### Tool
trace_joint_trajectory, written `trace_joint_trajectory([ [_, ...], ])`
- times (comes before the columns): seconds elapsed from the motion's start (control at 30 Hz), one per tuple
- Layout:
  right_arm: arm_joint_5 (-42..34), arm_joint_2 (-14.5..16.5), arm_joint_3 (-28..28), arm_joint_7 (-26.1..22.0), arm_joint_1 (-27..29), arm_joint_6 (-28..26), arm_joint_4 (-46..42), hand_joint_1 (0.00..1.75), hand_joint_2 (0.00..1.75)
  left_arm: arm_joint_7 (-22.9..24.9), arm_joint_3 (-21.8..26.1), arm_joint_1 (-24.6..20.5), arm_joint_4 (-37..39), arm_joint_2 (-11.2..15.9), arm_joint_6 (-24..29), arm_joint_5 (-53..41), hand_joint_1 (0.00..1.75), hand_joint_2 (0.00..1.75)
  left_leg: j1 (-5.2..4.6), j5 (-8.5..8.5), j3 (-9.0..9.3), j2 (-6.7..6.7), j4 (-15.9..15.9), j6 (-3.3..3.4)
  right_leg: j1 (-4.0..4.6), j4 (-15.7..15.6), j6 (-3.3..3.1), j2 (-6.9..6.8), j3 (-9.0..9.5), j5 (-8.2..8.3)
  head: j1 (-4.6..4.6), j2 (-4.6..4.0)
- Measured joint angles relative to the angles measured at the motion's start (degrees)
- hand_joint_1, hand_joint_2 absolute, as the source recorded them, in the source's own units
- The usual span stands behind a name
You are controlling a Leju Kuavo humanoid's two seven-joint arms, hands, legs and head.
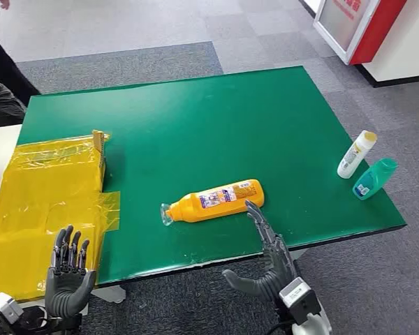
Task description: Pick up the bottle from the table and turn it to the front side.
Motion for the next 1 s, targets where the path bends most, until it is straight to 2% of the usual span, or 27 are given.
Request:
trace_joint_trajectory([
  [0.37, 3.2, 0.6, -0.2, 1.9, 0.0, -2.8, 0.0, 0.0, 1.75, 0.0, 0.2, 1.2, -2.3, -0.1, -2.6, 2.3, 0.0, 1.75, 0.0, 0.0, 0.0, 0.0, 0.0, 0.0, 0.0, 0.0, 0.0, 0.0, 0.01, 0.0, 0.0, 0.0],
  [0.5, 2.9, 0.7, -0.2, 4.0, -0.5, -1.3, 0.0, 0.0, 1.75, 0.0, 0.3, 1.6, -3.2, -0.2, -0.7, -0.8, 0.0, 1.75, 0.0, 0.0, 0.0, 0.0, 0.0, 0.0, 0.0, 0.0, 0.0, 0.0, 0.02, 0.0, 0.0, 0.0],
  [0.63, 10.6, 0.1, 0.8, 8.7, -2.8, -4.0, 1.1, 0.0, 1.75, 0.0, 0.2, 1.6, -4.2, 0.2, 2.0, -1.4, 0.0, 1.75, 0.0, 0.02, -0.01, 0.0, 0.0, -0.01, 0.01, 0.0, -0.02, 0.0, 0.03, 0.03, 0.0, 0.0],
  [0.73, 18.5, -2.1, 3.1, 15.1, -6.9, -6.0, 3.3, 0.0, 1.75, 0.0, 0.0, 1.0, -4.5, 1.4, 3.6, -0.7, 0.0, 1.75, 0.0, 0.1, 0.0, 0.01, 0.0, -0.03, 0.01, 0.0, -0.03, 0.0, 0.02, 0.08, 0.0, 0.0],
  [0.8, 20.7, -4.0, 4.8, 19.4, -10.4, -5.6, 5.2, 0.0, 1.75, 0.0, -0.3, 0.7, -4.5, 2.4, 5.0, -0.9, 0.0, 1.75, 0.0, 0.17, 0.0, 0.01, 0.0, -0.02, 0.01, 0.0, 0.01, 0.0, 0.02, 0.13, 0.0, 0.0],
  [1.0, 25.6, -11.2, 8.3, 28.5, -23.5, -0.6, 15.4, 0.0, 1.75, 0.0, -1.8, 0.4, -4.5, 5.0, 4.9, 1.6, 0.0, 1.75, 0.0, 0.3, -0.04, 0.01, 0.0, 0.0, -0.02, 0.0, 0.06, 0.0, 0.01, 0.32, -0.01, 0.0],
])
